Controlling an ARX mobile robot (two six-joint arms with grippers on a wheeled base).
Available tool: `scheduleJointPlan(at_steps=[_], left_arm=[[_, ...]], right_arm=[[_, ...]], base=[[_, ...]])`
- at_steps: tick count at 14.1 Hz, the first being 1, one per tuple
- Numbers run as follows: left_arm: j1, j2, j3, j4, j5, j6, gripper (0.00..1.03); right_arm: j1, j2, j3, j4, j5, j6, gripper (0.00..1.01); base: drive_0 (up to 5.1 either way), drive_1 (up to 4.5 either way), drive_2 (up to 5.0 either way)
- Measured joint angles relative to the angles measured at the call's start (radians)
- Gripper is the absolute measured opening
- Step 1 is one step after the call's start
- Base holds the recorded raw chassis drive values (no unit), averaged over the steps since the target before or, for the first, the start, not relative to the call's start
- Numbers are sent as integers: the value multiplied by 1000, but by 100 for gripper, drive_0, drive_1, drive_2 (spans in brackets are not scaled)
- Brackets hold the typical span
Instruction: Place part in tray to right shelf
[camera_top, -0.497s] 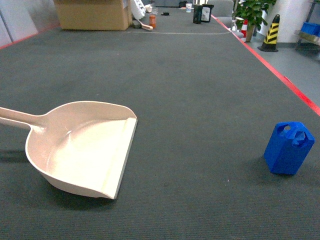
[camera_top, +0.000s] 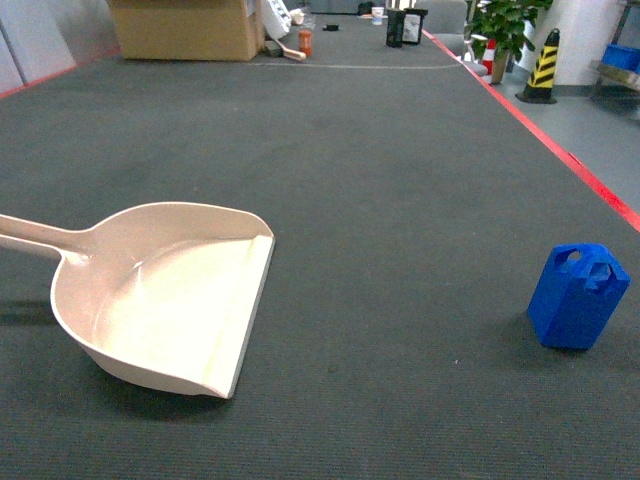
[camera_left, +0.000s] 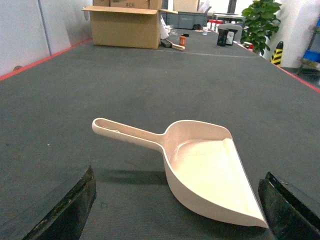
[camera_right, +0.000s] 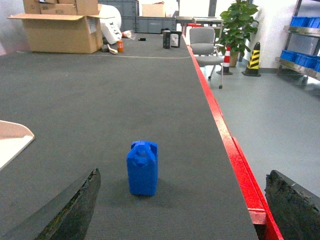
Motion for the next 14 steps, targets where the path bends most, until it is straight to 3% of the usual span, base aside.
scheduleJointPlan(at_steps=[14], left_arm=[[0,0,0,0,0,0,98]], right_arm=[[0,0,0,0,0,0,98]], base=[[0,0,0]])
